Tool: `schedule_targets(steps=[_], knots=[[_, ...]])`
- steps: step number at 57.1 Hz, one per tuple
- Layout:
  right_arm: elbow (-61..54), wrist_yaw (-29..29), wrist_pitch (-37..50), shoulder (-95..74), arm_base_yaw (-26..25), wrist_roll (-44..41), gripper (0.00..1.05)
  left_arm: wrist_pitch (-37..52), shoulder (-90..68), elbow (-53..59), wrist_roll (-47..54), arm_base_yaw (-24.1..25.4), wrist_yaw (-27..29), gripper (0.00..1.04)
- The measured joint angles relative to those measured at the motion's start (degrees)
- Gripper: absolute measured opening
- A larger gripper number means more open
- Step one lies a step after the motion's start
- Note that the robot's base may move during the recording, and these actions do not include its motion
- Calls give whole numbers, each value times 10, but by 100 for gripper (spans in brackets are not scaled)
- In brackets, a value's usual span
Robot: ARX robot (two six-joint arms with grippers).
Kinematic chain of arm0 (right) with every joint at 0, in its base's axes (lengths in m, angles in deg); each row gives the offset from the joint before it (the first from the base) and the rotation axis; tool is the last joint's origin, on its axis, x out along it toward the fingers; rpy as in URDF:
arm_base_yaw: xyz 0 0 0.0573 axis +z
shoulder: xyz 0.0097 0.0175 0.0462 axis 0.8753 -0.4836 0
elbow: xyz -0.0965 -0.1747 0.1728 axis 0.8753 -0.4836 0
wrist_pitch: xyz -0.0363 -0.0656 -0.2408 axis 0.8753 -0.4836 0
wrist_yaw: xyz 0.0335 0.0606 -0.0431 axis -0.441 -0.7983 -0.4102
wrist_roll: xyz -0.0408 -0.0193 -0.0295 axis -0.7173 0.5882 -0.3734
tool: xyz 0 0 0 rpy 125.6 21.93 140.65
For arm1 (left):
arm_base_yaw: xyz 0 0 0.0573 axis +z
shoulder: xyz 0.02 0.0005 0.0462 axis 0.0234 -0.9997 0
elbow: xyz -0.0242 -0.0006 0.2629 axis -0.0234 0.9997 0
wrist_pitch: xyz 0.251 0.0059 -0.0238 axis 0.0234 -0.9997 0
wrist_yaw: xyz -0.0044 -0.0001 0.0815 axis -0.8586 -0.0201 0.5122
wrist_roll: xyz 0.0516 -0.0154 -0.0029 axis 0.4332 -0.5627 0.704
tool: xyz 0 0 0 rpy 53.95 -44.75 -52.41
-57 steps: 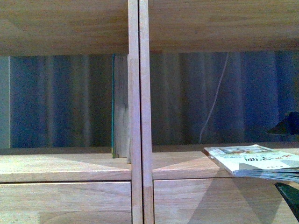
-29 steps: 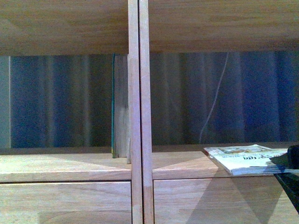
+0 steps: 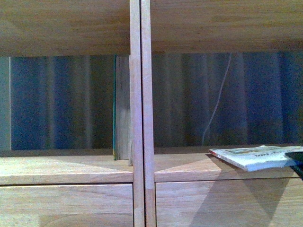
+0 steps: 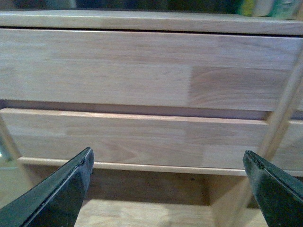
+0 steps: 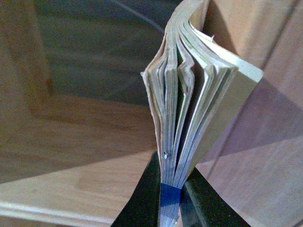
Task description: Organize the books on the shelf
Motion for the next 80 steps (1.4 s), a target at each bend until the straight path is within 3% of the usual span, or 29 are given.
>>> schedule_targets(steps=[3, 4, 5, 6, 7, 12, 14, 19, 25, 31, 44, 57, 65, 74, 80], knots=[[0, -15, 0, 21, -7, 0, 7, 90, -48, 0, -6, 57, -145, 97], [0, -18, 0, 26, -9, 0, 7, 108, -60, 0, -7, 69, -159, 97], [0, -23, 0, 35, -11, 0, 7, 140, -84, -1, -12, 91, -219, 97], [0, -27, 0, 40, -11, 0, 7, 155, -97, -1, -16, 101, -231, 97], [0, -34, 0, 49, -14, 0, 7, 185, -122, -1, -22, 120, -283, 97], [1, -53, -5, 83, -23, 0, 7, 280, -222, -9, -40, 170, -401, 97], [3, -58, -7, 94, -26, 0, 7, 308, -258, -17, -52, 181, -424, 97], [6, -73, -10, 122, -31, 0, 7, 383, -346, -46, -77, 195, -425, 97], [21, -110, 1, 156, -27, -3, 7, 499, -482, -121, -119, 186, -389, 97], [34, -130, 20, 175, -15, -20, 7, 506, -562, -201, -149, 160, -361, 97], [42, -146, 63, 203, 24, -93, 7, 464, -685, -367, -221, 87, -366, 97], [40, -150, 135, 174, 64, -193, 7, 476, -761, -501, -339, 12, -428, 97], [40, -147, 193, 143, 88, -226, 7, 529, -808, -582, -486, -33, -445, 97], [27, -144, 235, 144, 124, -252, 7, 556, -821, -606, -593, -86, -433, 97], [20, -157, 236, 142, 142, -262, 7, 606, -807, -588, -611, -143, -437, 97]])
